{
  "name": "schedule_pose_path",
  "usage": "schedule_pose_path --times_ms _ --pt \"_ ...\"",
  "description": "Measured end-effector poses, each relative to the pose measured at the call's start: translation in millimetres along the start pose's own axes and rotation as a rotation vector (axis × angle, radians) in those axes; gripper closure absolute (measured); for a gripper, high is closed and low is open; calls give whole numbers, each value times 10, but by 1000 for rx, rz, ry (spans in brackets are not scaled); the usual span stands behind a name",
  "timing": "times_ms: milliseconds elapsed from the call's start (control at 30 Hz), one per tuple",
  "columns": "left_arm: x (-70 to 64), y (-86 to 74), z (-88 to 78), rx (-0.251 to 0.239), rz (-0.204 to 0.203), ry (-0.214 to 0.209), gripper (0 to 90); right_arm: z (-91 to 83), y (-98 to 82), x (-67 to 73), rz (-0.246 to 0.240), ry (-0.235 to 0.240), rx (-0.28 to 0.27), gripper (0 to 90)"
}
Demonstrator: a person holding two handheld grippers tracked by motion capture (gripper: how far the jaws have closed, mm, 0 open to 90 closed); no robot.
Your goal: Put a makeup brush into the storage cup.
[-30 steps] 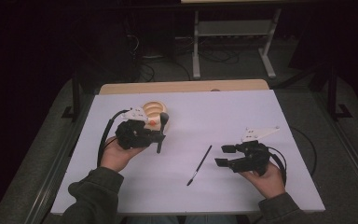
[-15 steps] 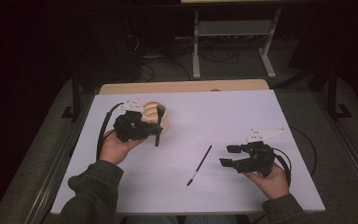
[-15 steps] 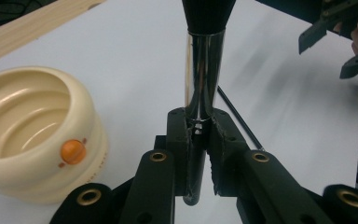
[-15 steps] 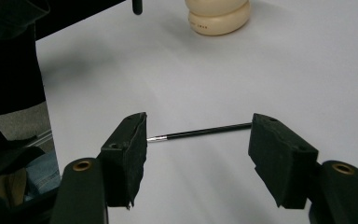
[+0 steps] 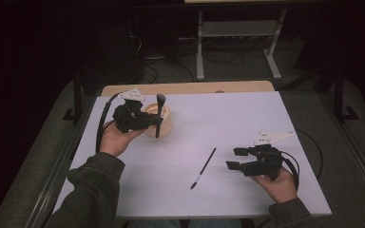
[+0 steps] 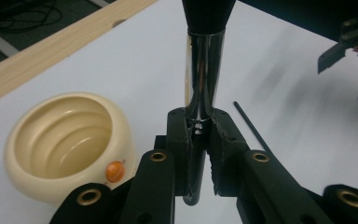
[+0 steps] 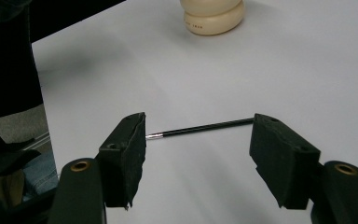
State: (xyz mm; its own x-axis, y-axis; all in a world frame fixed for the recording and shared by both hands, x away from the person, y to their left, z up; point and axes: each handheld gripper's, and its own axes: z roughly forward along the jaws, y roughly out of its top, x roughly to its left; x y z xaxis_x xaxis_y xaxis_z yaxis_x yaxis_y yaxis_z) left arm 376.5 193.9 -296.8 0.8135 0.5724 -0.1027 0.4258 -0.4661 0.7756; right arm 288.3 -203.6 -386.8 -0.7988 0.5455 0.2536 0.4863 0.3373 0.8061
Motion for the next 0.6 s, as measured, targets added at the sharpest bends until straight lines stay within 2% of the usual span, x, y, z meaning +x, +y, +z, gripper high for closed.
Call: schedule_pose_path --times_ms 67,100,300,600 --pt "0 0 0 0 0 0 795 -7 2 -1 -1 -4 -1 347" --pt "67 60 -28 -7 -6 12 795 -16 3 -9 3 -9 -6 339" --pt "165 147 -49 -25 -17 30 795 -21 -8 -29 10 -18 -4 334" --pt "279 252 -18 -17 -24 36 795 -40 -20 -55 18 -26 -10 329"
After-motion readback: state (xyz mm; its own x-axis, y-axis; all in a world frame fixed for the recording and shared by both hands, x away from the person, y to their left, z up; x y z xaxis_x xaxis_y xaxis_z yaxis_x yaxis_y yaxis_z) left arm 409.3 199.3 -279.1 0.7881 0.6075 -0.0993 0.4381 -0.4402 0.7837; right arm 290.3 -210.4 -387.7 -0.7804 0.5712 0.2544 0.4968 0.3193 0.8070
